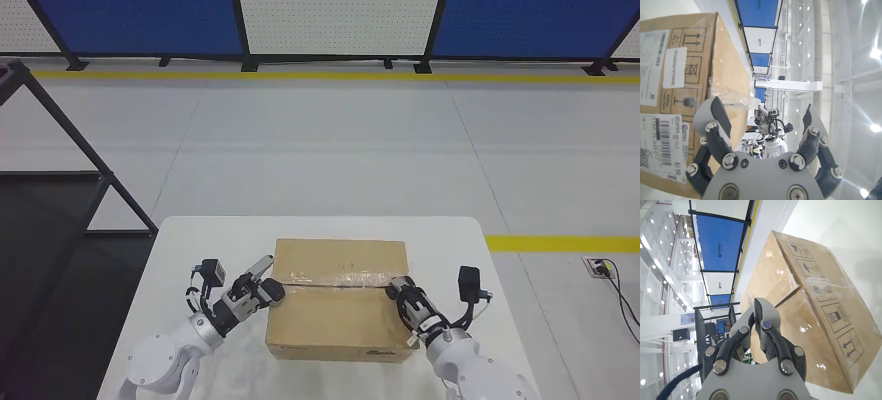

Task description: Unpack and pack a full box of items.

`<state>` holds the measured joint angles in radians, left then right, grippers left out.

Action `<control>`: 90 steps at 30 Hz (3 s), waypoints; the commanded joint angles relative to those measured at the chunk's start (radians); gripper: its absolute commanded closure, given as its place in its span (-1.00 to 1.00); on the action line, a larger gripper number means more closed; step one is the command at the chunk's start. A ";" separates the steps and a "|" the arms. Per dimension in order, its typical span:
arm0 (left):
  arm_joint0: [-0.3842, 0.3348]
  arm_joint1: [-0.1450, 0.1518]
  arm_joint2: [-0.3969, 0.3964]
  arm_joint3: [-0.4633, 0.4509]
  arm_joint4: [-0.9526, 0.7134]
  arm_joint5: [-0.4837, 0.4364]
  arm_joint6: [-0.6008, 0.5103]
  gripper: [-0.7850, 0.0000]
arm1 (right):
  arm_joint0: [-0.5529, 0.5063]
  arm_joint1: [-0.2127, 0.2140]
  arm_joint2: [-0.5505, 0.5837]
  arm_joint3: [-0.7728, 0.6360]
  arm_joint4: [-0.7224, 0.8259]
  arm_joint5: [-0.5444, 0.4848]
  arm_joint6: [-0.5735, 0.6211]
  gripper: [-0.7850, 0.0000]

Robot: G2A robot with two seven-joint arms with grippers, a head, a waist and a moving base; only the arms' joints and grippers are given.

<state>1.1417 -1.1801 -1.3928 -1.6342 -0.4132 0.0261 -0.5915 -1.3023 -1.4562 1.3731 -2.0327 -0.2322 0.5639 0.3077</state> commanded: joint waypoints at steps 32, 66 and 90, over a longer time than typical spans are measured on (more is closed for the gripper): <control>-0.088 -0.019 0.050 0.100 -0.049 -0.013 0.076 -1.00 | -0.052 0.013 -0.060 -0.113 0.060 -0.254 -0.009 1.00; -0.097 -0.020 0.050 0.107 -0.049 -0.003 0.050 -1.00 | -0.097 0.024 0.018 -0.076 0.166 -0.145 -0.092 1.00; -0.085 -0.022 0.058 0.088 -0.036 0.002 0.047 -1.00 | -0.071 0.035 0.026 -0.040 0.125 0.006 -0.121 1.00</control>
<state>1.0567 -1.2015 -1.3351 -1.5468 -0.4478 0.0278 -0.5435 -1.3747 -1.4220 1.3987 -2.0741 -0.1059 0.5645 0.1877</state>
